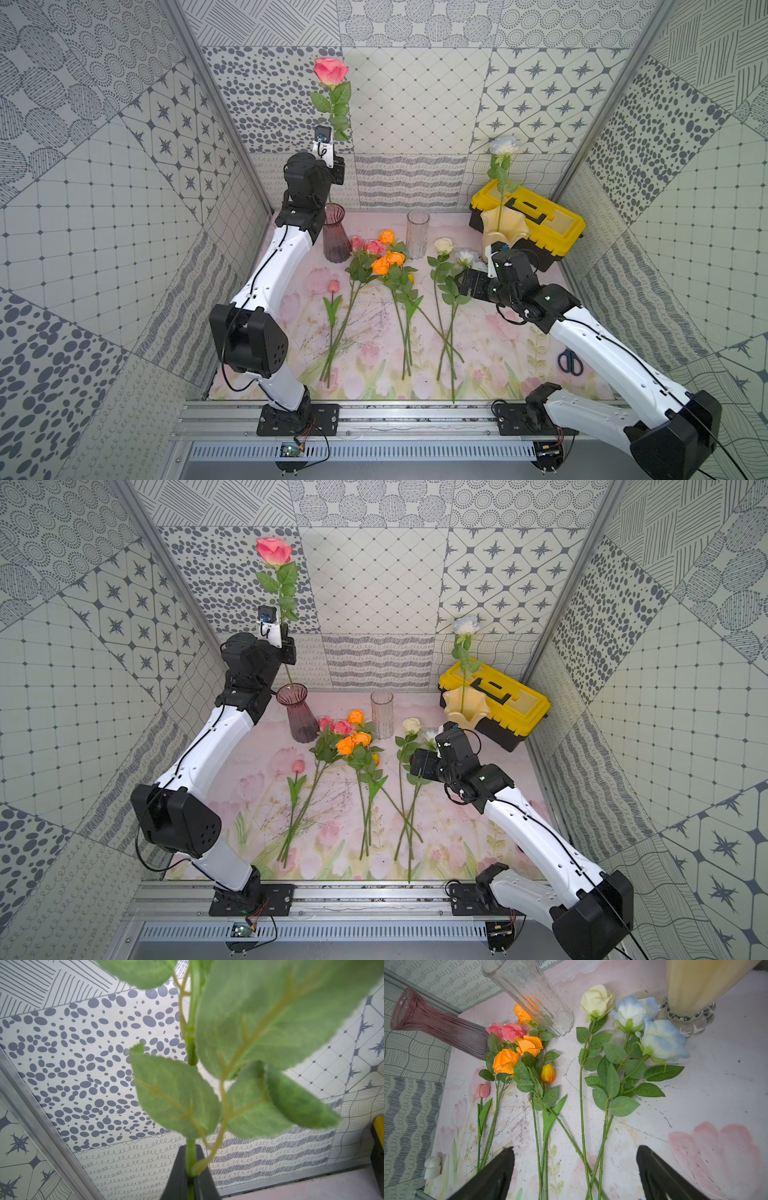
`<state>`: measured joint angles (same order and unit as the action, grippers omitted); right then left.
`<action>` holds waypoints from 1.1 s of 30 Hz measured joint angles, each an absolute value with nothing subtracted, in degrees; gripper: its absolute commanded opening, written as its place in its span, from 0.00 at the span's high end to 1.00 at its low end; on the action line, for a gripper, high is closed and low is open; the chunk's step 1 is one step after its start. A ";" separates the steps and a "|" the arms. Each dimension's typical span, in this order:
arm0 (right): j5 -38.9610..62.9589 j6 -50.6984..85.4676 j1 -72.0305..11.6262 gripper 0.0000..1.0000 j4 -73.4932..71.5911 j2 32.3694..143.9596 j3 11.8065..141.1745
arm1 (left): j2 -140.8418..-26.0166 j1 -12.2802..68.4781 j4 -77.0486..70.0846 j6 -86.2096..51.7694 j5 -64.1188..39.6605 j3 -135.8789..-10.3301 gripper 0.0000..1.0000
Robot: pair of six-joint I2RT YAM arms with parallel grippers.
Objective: Arrange the flowers in different vases according to their variety
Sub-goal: Insert the flower into the vase.
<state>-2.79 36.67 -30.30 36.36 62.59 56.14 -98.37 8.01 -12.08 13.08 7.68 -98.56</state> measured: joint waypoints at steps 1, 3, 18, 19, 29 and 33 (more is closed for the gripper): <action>-2.79 36.67 -30.30 0.03 36.36 62.59 56.14 | -98.96 7.68 -12.75 12.93 7.68 -98.21 1.00; -2.81 36.67 -30.30 0.03 36.36 62.61 56.14 | -99.42 7.33 -13.76 12.45 7.68 -97.03 1.00; -2.22 36.62 -30.30 0.03 36.25 63.75 56.12 | -95.50 6.85 -17.19 9.21 9.67 -78.72 0.05; -2.11 36.58 -30.30 0.03 36.38 64.03 56.12 | -94.80 6.85 -16.84 8.80 9.82 -78.37 0.04; -1.30 35.35 -30.30 0.03 37.69 66.70 56.23 | -85.03 6.85 -8.97 5.08 10.59 -74.98 0.01; -0.45 34.79 -30.48 0.03 37.74 67.68 56.23 | -80.23 6.92 -4.67 3.44 9.98 -72.55 0.01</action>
